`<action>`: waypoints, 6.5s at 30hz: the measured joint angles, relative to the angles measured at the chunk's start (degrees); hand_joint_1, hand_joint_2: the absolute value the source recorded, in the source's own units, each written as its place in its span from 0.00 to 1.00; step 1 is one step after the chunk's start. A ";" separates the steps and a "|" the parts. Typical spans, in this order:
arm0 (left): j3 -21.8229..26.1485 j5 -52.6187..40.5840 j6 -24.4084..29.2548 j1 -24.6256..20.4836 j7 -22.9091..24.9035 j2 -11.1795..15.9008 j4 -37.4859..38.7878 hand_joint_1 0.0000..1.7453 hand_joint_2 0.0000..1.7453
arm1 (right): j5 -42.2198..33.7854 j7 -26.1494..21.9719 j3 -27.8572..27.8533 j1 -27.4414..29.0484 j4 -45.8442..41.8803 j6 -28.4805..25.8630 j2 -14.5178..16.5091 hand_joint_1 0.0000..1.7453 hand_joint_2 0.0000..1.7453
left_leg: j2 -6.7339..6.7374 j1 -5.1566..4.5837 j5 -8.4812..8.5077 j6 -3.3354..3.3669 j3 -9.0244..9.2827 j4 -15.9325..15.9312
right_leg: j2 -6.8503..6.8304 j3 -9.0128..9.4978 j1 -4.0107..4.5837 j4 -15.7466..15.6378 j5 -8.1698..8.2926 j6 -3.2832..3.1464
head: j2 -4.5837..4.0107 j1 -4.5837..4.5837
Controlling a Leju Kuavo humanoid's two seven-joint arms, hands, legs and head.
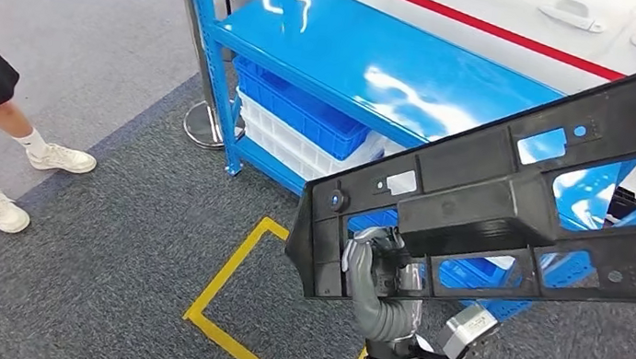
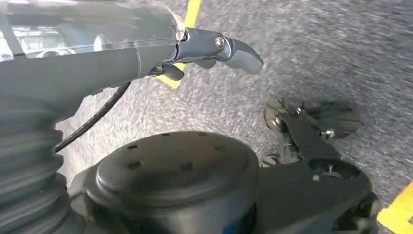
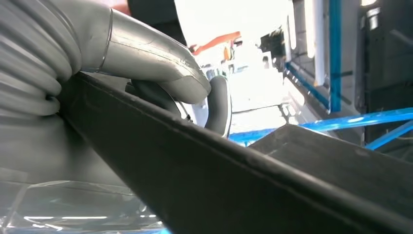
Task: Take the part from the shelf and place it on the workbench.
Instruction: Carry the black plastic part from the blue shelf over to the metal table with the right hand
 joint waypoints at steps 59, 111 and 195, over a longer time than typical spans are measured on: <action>0.25 0.73 1.60 0.20 -1.93 1.61 -0.03 0.00 1.00 | 2.07 -2.61 -6.10 4.60 -0.14 0.17 0.12 1.00 1.00 | -1.95 -0.19 -0.27 1.72 1.90 -1.77 | 1.33 -2.02 0.14 0.97 0.65 1.36 | 0.00 -0.44; -0.39 1.08 1.90 0.05 -5.17 2.43 -0.01 0.00 1.00 | -1.03 -3.33 -6.41 0.58 3.40 0.31 -1.46 1.00 1.00 | 4.07 -0.68 0.73 3.34 1.83 -2.80 | -2.66 -5.65 0.49 11.75 -6.74 2.35 | -0.01 -1.00; -1.44 -0.47 1.77 0.37 -4.72 4.78 -0.07 0.00 1.00 | -1.99 -3.24 -7.23 2.42 2.68 -0.04 0.38 1.00 1.00 | 4.70 -0.88 -1.27 1.41 1.49 0.33 | -2.82 -1.08 0.18 1.79 -1.36 0.88 | 0.00 -1.03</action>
